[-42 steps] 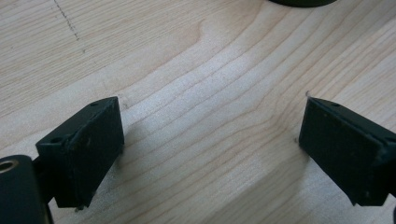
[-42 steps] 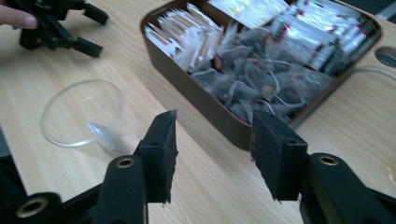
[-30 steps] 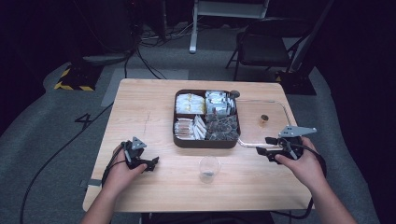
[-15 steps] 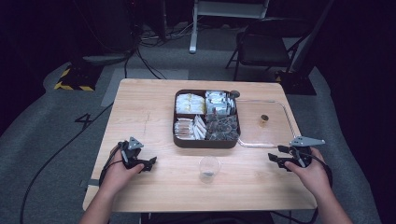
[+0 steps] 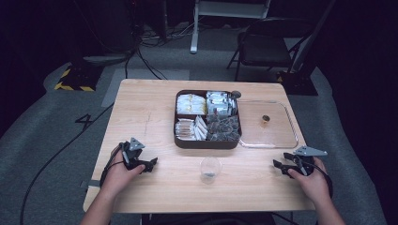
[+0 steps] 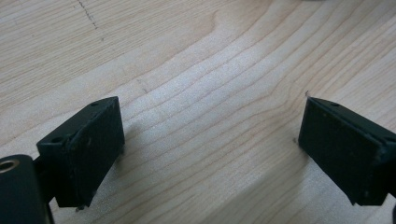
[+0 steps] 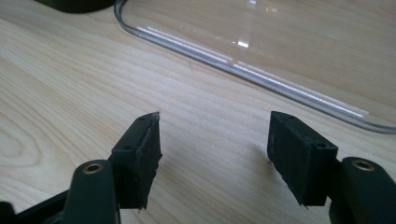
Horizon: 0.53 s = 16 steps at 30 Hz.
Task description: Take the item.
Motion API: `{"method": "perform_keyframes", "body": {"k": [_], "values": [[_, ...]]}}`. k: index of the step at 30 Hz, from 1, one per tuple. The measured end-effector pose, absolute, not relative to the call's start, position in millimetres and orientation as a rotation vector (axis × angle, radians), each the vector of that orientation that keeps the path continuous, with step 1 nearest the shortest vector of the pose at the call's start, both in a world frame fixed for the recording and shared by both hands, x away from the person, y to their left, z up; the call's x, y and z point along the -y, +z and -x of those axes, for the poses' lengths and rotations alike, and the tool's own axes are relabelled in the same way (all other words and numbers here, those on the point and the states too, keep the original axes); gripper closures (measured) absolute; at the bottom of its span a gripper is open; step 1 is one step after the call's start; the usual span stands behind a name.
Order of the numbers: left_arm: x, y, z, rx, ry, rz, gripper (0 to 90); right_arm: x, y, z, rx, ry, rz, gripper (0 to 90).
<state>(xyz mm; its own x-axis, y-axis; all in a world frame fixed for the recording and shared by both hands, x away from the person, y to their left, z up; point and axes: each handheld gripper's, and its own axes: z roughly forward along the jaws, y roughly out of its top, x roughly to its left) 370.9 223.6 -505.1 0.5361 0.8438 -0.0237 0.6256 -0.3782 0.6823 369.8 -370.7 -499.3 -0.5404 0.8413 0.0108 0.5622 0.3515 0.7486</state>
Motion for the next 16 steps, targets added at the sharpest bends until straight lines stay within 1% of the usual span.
{"method": "perform_keyframes", "body": {"k": [4,5,6,7,8,9,11,16], "values": [[-223.6,-505.0,-370.9,-1.183,0.438,-2.135,7.2,371.2,-502.9,-369.0,-2.231,1.023,-1.224,31.8],[-223.5,-505.1,-370.9,-1.182,0.440,-2.134,7.1,371.0,-503.1,-369.4,-2.237,1.018,-1.217,29.0],[-223.5,-505.1,-370.9,-1.182,0.440,-2.134,7.1,371.0,-503.1,-369.4,-2.237,1.018,-1.217,29.0],[-223.5,-505.1,-370.9,-1.182,0.440,-2.134,7.1,370.5,-503.3,-369.7,-2.239,1.009,-1.218,25.0],[-223.5,-505.2,-370.9,-1.182,0.439,-2.134,7.1,369.9,-503.7,-370.8,-2.249,1.001,-1.224,18.8],[-223.5,-505.2,-370.9,-1.182,0.439,-2.134,7.1,369.5,-503.9,-370.8,-2.247,0.991,-1.226,16.3],[-223.4,-505.2,-370.9,-1.182,0.440,-2.133,7.1,369.7,-504.2,-371.4,-2.249,0.982,-1.228,14.8],[-223.4,-505.2,-370.9,-1.182,0.440,-2.133,7.1,369.6,-504.1,-371.4,-2.248,0.980,-1.229,14.7]]}}
